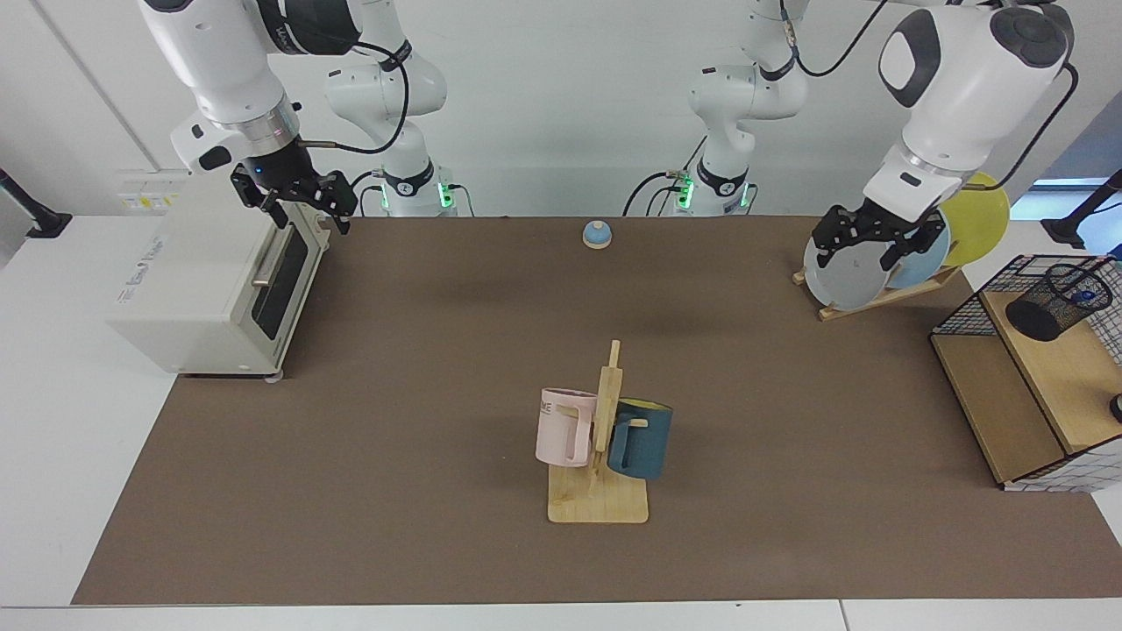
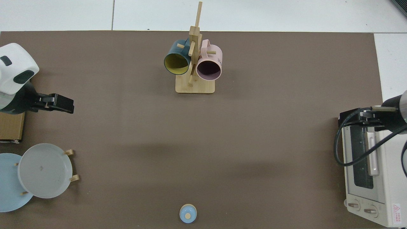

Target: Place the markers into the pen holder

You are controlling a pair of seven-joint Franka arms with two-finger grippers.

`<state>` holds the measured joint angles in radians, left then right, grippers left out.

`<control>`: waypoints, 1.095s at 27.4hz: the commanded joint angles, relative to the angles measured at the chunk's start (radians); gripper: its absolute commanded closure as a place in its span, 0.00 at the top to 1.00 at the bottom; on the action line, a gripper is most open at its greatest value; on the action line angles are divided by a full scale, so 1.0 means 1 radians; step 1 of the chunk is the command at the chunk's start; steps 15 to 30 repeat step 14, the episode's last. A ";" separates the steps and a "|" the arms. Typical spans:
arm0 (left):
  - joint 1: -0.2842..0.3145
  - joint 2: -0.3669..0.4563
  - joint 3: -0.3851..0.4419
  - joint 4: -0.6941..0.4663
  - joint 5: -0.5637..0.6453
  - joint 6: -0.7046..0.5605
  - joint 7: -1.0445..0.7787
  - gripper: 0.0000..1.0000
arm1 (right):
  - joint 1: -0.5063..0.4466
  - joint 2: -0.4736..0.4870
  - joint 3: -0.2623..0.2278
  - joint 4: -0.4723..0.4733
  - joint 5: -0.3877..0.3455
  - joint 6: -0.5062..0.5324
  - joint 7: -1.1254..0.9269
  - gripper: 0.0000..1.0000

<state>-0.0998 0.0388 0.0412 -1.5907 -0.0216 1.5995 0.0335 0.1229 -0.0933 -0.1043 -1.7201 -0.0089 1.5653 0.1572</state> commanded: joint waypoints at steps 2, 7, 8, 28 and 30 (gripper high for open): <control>-0.003 -0.033 -0.007 -0.055 0.014 0.007 -0.020 1.00 | -0.022 0.012 0.012 0.020 0.006 -0.013 -0.015 1.00; 0.000 -0.028 -0.006 -0.055 0.014 0.034 -0.004 1.00 | -0.022 0.012 0.012 0.020 0.006 -0.013 -0.015 1.00; 0.000 -0.028 -0.006 -0.055 0.014 0.034 0.000 1.00 | -0.022 0.012 0.012 0.020 0.006 -0.013 -0.015 1.00; 0.000 -0.030 -0.004 -0.055 0.014 0.031 0.000 1.00 | -0.022 0.012 0.012 0.020 0.006 -0.013 -0.015 1.00; 0.000 -0.030 -0.004 -0.055 0.014 0.031 0.000 1.00 | -0.022 0.012 0.012 0.020 0.006 -0.013 -0.015 1.00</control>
